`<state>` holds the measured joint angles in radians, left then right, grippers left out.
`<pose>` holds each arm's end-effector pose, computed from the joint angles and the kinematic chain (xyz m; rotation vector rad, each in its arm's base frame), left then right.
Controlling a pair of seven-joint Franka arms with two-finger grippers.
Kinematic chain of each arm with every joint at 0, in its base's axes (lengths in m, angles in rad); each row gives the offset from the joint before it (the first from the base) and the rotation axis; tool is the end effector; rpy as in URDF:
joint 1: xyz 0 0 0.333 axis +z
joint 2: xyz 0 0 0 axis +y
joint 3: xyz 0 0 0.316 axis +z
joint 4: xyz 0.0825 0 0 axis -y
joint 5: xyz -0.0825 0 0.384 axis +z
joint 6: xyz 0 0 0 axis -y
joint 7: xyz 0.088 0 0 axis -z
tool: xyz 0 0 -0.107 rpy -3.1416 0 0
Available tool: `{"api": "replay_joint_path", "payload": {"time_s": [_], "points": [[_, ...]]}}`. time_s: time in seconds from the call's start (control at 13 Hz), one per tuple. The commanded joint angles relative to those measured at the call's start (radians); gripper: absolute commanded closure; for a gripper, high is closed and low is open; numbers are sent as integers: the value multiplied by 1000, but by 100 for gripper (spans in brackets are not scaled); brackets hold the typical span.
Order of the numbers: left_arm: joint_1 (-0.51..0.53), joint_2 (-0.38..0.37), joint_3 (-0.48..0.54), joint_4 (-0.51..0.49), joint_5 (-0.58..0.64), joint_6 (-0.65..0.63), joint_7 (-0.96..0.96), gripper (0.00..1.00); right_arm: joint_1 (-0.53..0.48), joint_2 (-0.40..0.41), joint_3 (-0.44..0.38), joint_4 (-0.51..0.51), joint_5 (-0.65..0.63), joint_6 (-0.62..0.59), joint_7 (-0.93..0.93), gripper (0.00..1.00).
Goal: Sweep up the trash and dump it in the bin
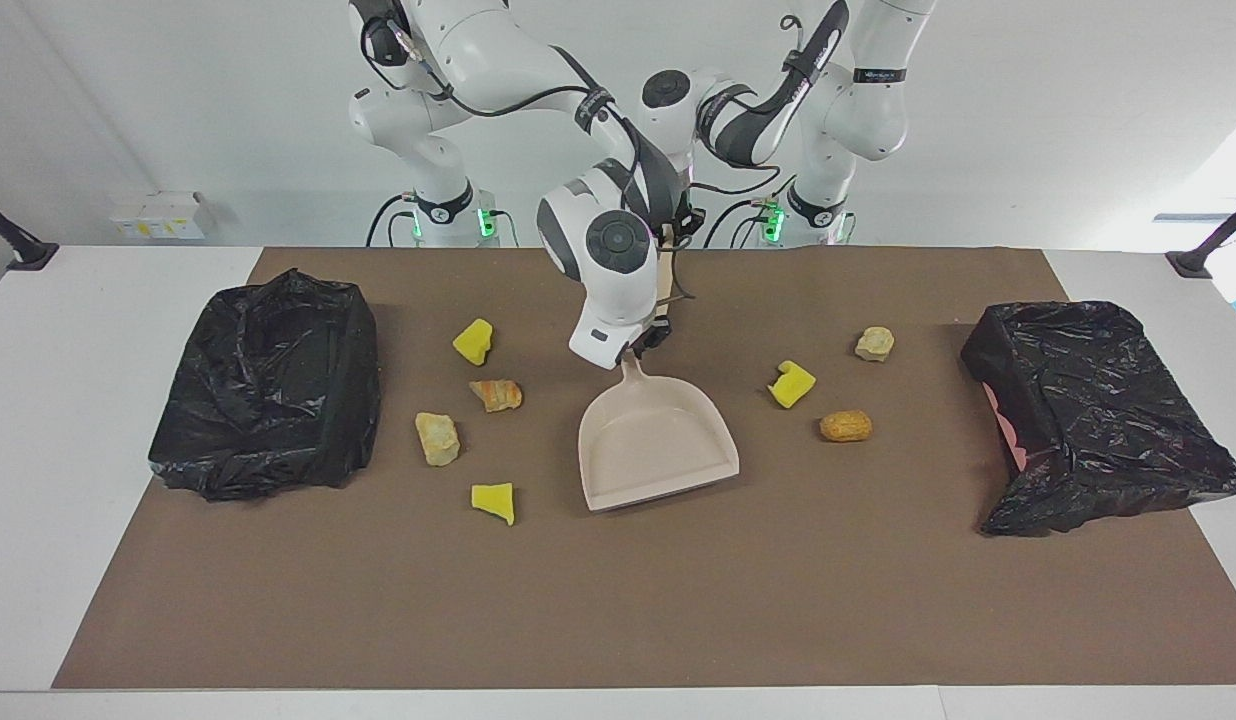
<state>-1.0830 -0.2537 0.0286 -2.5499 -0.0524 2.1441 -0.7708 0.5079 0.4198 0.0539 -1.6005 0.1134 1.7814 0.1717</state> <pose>0.2020 -0.3607 0.3475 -3.0201 0.3845 0.2011 0.5438 0.3493 0.3717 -3.0305 -0.5374 0.4165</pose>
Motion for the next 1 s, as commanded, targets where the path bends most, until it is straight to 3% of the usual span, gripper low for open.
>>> {"api": "replay_joint_path", "payload": {"time_s": [0.0,0.46,0.77,0.92], "points": [[107,-61,2,28,-7,-129,5,100,-49,11,6,54,-70,-100,-266,100],[380,-56,5,213,-7,-322,73,100,-52,10,7,56,-243,-109,-736,100],[552,-50,7,217,-6,-312,100,100,-42,-9,20,16,-322,-82,-906,100],[662,-45,5,212,-6,-312,252,100,-22,-7,20,-4,-333,-65,-928,100]]}}
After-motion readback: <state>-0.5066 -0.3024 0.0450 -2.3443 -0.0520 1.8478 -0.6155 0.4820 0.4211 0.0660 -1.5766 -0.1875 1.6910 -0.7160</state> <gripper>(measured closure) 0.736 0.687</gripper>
